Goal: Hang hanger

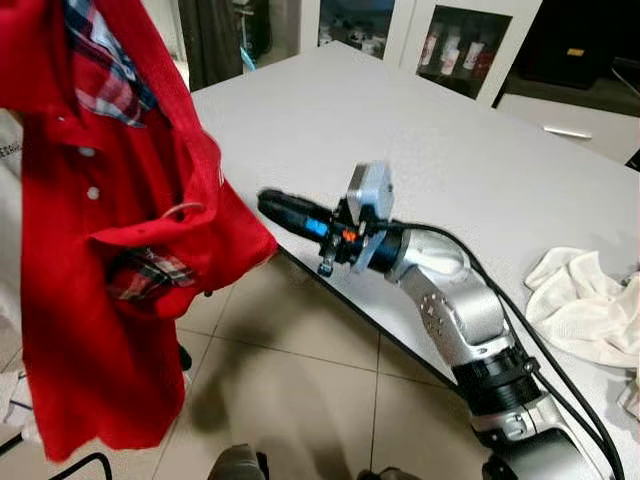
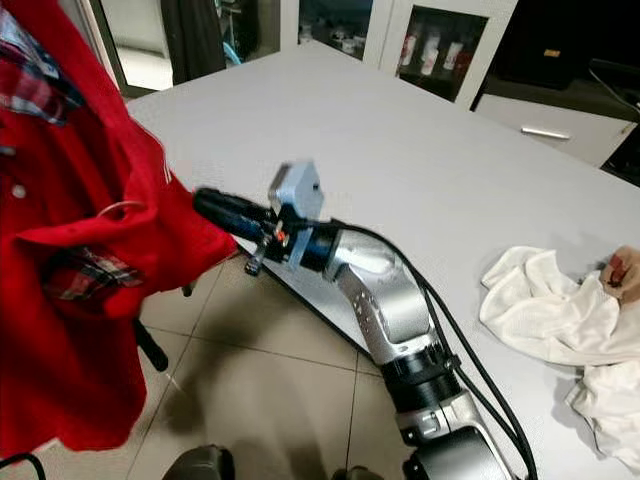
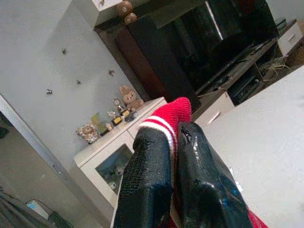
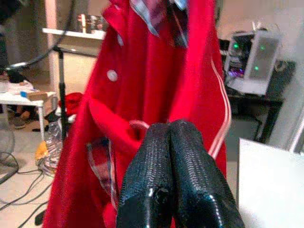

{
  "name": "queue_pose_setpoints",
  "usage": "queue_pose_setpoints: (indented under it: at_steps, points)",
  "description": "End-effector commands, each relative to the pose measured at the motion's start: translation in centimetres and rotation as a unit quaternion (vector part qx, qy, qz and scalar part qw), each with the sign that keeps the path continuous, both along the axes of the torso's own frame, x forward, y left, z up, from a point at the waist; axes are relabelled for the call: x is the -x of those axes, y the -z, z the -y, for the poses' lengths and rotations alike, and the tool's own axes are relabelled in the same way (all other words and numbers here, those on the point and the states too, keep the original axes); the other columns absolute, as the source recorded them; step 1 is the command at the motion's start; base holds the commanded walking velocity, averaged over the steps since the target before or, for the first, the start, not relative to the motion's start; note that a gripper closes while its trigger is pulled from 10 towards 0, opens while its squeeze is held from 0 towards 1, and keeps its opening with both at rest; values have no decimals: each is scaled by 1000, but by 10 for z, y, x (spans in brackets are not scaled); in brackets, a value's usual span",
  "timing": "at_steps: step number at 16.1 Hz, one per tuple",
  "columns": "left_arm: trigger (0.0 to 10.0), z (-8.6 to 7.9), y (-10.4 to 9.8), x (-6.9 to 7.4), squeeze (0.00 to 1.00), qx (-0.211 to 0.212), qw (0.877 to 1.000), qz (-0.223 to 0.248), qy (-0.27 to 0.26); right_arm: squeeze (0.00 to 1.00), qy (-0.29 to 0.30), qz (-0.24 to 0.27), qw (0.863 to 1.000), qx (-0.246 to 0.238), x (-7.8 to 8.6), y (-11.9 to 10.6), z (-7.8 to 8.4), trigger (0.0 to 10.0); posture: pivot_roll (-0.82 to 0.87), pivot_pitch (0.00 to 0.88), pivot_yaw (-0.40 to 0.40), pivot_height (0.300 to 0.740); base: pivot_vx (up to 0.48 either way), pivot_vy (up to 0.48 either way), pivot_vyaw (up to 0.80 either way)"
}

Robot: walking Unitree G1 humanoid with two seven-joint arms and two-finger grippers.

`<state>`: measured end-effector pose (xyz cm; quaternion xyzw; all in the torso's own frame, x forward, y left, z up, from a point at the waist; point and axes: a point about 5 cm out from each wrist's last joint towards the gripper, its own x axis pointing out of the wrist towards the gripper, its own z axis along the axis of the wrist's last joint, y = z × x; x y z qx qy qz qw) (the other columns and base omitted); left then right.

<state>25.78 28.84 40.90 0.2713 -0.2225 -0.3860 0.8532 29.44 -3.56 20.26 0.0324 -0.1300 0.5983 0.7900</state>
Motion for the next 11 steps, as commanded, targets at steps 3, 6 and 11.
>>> queue_pose_setpoints:
  at_steps: [3, 6, 11]
  points:
    - [10000, 16, 10, -14, 0, -14, 1000, -3, 28, 0, -47, 46, 998, 24, 4, -15, -15, 10000, 138, 32, 17, 740, 0, 0, 0]
    - [10000, 21, 10, -19, 0, -18, 999, -3, 35, 0, -78, 66, 994, 42, 9, -19, -25, 10000, 142, 36, 14, 740, 0, 0, 0]
    - [10000, 30, 8, -29, 0, -20, 999, -1, 50, 886, -135, 109, 976, 135, 14, -12, -37, 10000, 141, 37, 17, 740, 0, 0, 0]
